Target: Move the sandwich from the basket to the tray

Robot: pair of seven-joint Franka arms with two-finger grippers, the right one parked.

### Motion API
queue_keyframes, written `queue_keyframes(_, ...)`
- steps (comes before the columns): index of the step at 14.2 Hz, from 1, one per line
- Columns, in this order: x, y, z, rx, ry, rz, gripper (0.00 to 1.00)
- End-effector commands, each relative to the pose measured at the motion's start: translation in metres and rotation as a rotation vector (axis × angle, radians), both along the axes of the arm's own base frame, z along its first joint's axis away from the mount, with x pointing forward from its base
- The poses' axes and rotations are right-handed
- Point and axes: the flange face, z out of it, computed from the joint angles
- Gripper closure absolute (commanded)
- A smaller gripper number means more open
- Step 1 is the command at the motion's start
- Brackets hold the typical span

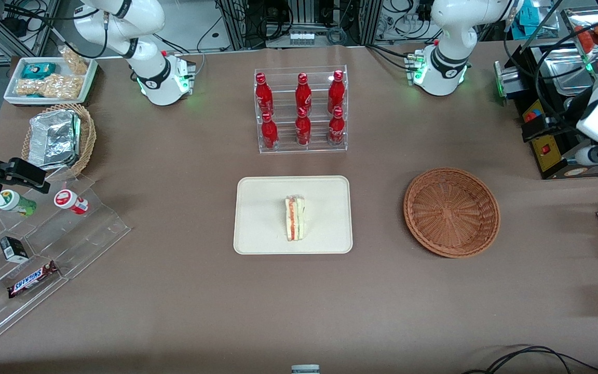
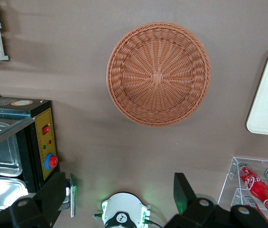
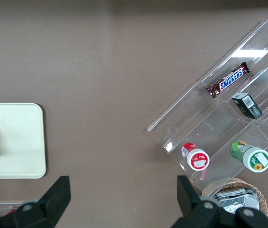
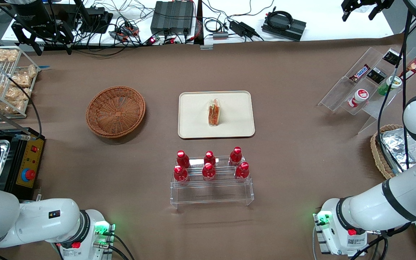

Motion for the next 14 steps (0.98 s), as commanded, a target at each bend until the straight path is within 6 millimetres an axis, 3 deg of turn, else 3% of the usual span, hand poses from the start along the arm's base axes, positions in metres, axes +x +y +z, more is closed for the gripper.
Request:
queue_keyframes(1,-0.015,-0.007,0.006,0.016,-0.007,-0.027,0.00)
queue_keyframes(5,-0.015,-0.006,0.008,-0.005,0.010,-0.017,0.00)
queue_keyframes(7,0.007,0.002,0.007,-0.024,0.000,-0.010,0.00)
queue_keyframes(9,0.023,0.002,-0.011,-0.035,0.026,-0.006,0.00)
queue_keyframes(14,0.018,0.002,0.003,-0.082,0.003,0.005,0.00)
